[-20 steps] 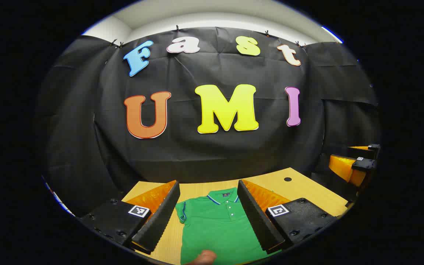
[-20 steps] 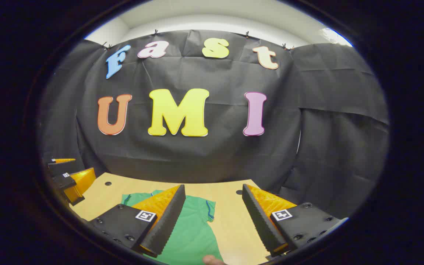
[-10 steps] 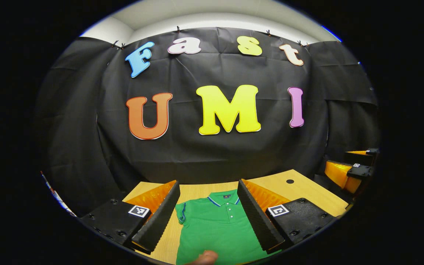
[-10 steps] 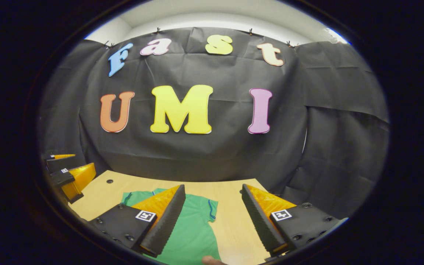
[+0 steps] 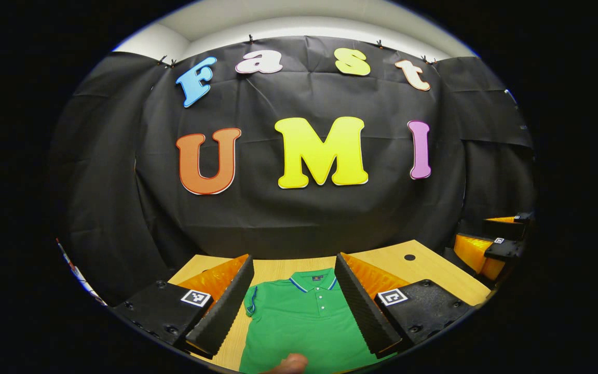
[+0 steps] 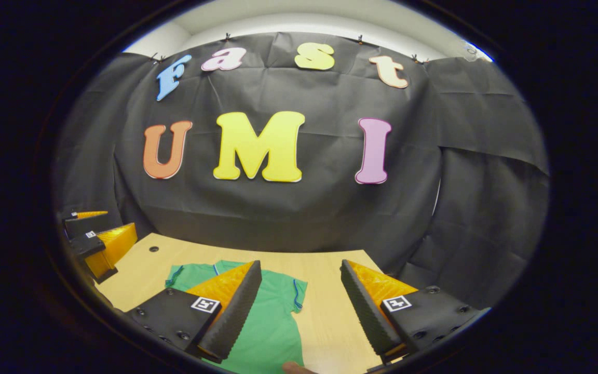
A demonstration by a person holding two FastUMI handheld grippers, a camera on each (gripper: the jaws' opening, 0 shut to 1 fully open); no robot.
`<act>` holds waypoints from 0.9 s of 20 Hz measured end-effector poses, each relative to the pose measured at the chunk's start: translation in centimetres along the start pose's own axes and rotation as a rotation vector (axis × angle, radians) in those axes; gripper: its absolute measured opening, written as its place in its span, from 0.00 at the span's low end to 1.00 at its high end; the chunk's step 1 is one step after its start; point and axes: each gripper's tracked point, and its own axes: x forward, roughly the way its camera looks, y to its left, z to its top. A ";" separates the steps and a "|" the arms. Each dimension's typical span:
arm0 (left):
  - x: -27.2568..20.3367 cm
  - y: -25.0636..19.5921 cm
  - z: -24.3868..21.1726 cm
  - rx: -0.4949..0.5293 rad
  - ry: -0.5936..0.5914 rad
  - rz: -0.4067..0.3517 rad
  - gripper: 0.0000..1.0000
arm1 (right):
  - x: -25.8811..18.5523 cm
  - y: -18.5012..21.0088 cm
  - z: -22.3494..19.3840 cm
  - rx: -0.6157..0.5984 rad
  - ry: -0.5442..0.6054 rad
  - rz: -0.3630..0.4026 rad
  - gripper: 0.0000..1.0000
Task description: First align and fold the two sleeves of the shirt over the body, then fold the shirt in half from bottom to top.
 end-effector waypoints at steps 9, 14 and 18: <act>1.4 -0.4 -1.6 -0.011 0.050 0.023 1.00 | 6.4 -0.4 -5.8 -0.006 0.121 0.051 0.95; 2.0 -0.4 -1.4 0.005 0.055 0.055 1.00 | 12.5 -1.1 -10.2 -0.079 0.202 0.055 0.97; 2.1 -0.2 -1.9 -0.001 0.092 0.092 1.00 | 17.8 -0.5 -14.7 -0.055 0.316 0.098 0.96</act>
